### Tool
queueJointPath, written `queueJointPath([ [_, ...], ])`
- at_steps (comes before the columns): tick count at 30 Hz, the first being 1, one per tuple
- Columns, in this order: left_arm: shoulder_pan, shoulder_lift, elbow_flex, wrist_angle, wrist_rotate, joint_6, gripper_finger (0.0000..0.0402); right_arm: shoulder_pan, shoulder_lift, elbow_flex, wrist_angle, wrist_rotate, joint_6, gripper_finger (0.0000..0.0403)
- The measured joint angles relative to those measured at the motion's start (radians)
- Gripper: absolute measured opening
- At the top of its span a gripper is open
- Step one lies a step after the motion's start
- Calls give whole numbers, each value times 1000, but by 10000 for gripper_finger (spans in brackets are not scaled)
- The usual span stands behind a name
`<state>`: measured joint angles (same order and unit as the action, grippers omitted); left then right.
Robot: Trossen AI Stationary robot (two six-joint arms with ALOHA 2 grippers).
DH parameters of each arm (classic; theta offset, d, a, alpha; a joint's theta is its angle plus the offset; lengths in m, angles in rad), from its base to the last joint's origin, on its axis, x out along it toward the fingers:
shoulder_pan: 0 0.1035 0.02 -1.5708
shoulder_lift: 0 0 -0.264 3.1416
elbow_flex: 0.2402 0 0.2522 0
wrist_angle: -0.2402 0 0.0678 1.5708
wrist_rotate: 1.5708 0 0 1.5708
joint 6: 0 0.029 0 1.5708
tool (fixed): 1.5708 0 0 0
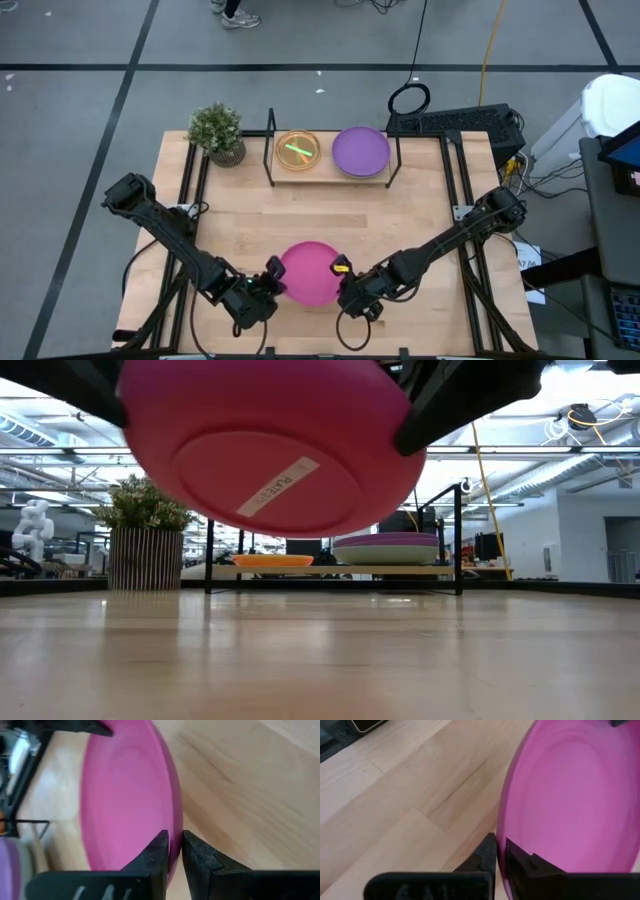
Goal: Place and stack plates onto a shelf
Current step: Stack the pink plate on top of the purple plate
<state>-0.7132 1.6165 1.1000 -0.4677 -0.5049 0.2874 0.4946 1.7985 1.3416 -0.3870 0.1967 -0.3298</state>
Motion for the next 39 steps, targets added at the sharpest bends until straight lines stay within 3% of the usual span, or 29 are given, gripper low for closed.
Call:
queueJointPath([
  [7,1,-1,2,63,-138,-20,133,-6,-1,2,30,40,26,5],
  [13,4,-1,2,117,-143,-39,204,-2,-1,1,11,66,38,5],
  [17,4,-1,2,169,-228,-68,232,-4,-1,1,-24,69,61,5],
  [26,3,-1,2,247,-270,-144,243,-11,-15,19,-139,66,119,5],
  [32,-16,-27,1,262,-427,-231,244,-39,-55,44,-233,86,144,5],
  [39,-53,-123,1,258,-503,-281,243,-115,-132,45,-286,121,121,5],
])
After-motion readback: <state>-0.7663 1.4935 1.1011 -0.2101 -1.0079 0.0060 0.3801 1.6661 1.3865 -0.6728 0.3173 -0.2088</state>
